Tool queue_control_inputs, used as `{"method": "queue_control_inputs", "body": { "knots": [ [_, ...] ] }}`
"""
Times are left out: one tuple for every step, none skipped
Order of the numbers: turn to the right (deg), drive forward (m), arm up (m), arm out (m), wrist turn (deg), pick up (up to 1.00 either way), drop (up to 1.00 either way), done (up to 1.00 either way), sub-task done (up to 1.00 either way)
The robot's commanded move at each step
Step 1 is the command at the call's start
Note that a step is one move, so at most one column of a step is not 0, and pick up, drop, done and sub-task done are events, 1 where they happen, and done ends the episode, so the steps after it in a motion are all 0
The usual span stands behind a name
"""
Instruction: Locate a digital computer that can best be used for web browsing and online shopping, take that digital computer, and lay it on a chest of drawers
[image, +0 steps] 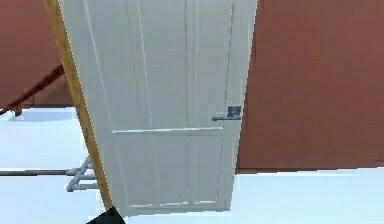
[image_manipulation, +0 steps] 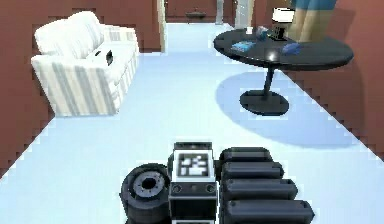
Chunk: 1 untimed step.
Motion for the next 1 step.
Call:
{"method": "queue_control_inputs", "body": {
  "knots": [
    [-3.0,0.00,0.00,0.00,0.0,0.00,0.00,0.00,0.00]
  ]
}}
